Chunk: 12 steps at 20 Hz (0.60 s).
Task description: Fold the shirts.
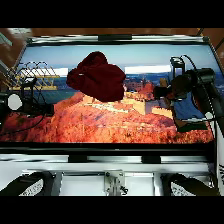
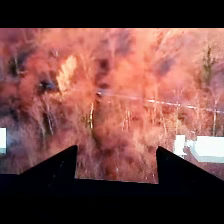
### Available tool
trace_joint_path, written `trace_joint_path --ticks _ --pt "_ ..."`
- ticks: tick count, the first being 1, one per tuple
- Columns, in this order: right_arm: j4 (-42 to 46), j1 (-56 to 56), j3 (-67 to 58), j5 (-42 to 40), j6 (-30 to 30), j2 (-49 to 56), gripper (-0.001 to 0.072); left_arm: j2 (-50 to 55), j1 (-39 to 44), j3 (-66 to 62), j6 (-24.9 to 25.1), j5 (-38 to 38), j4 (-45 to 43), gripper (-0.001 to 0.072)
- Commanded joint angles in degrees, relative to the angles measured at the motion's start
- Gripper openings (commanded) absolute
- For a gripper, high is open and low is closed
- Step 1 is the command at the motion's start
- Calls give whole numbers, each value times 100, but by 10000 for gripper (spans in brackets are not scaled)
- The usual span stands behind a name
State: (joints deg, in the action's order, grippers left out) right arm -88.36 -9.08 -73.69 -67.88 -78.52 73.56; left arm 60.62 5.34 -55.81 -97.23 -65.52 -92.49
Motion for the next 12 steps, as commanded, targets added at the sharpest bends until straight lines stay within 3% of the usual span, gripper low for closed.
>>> trace_joint_path --ticks 1,12 --pt "-2 -2 -4 0 2 -4 668 4 4 -4 2 2 -2 551" --pt "-2 -2 -4 0 2 -4 669 4 4 -4 2 2 -2 551"
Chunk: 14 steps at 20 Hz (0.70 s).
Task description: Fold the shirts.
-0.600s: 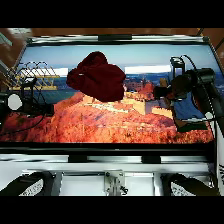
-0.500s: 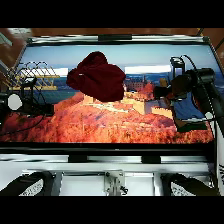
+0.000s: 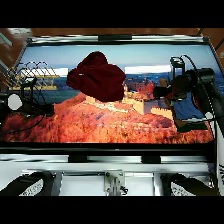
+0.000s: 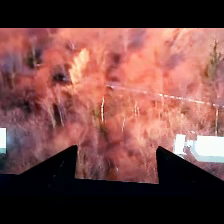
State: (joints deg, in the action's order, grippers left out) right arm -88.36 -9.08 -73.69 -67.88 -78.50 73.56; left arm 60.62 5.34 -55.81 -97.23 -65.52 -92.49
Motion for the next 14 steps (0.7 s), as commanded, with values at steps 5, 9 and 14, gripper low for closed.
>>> trace_joint_path --ticks 5,9,14 --pt "-131 -2 -4 2 11 -4 669 4 4 -4 0 2 -2 550" --pt "-673 -2 -4 -9 24 -4 669 61 4 -4 -17 876 420 551" --pt "-800 -4 -4 -2 24 -4 668 675 -9 -188 2 2299 1510 552"
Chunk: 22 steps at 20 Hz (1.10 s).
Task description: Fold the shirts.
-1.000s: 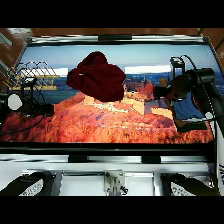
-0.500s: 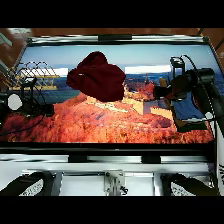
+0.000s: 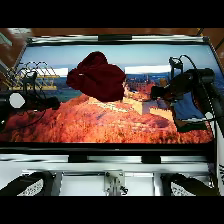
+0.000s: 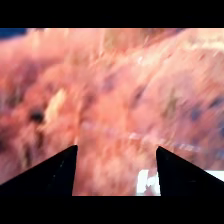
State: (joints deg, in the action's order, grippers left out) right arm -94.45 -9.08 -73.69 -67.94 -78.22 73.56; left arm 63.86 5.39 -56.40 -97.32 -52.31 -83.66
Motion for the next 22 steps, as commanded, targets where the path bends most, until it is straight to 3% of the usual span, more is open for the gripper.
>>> trace_joint_path --ticks 1,2,3,6,10,20,21,22 --pt "-275 -4 -4 50 -4 -4 668 745 -11 -385 17 1182 833 555" --pt "-328 -4 -4 127 -2 -4 668 1191 7 -719 127 1261 1071 566" --pt "-411 -4 -4 181 -2 -4 669 1725 35 -1161 361 1266 1362 629" --pt "-514 -4 -4 260 -9 -4 669 3257 105 -2573 535 918 1987 634" --pt "-509 -4 -4 262 -48 -4 668 4739 282 -4207 540 28 2201 635" --pt "-573 -4 -4 264 -48 -4 668 5276 597 -4623 667 33 2221 632" --pt "-573 -4 -4 264 -48 -4 668 5278 614 -4623 667 76 2221 599" --pt "-575 -4 -4 264 -48 -4 668 5281 619 -4623 669 111 2221 431"
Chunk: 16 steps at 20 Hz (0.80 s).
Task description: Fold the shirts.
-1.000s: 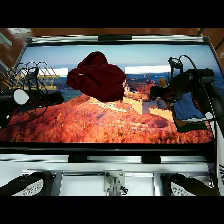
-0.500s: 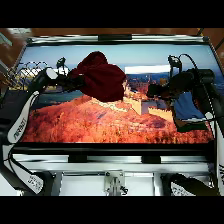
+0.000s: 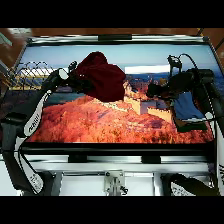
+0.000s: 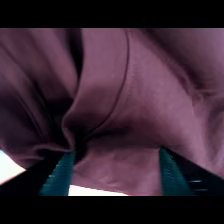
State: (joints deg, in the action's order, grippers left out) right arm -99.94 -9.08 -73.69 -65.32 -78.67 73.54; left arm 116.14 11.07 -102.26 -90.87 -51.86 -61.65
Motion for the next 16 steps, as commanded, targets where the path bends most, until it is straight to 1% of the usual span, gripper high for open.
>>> trace_joint_path --ticks 1,2,3,6,8,10,11,14,16 --pt "-26 -4 -4 2 -2 -2 668 52 48 -37 33 66 17 236" --pt "-24 -4 -4 2 -2 -2 668 52 20 -37 94 59 17 66" --pt "-22 -4 -4 4 -2 -2 669 39 -15 -42 177 20 15 34" --pt "-22 -2 -4 13 -2 -2 668 -223 -177 -61 225 -227 17 30" --pt "-26 -2 -4 149 -2 -7 668 -804 -212 -61 680 -267 17 29" --pt "-20 -2 -74 188 -15 -76 668 -1694 -162 -59 1176 -350 15 29" --pt "-24 -2 -188 164 -138 -170 668 -2216 -105 -57 1353 -385 -35 29" --pt "186 -2 -828 173 -476 -745 668 -3950 170 -55 1300 -479 -334 29" --pt "686 -2 -1340 170 -474 -1244 668 -4848 422 -42 960 -761 -330 29"
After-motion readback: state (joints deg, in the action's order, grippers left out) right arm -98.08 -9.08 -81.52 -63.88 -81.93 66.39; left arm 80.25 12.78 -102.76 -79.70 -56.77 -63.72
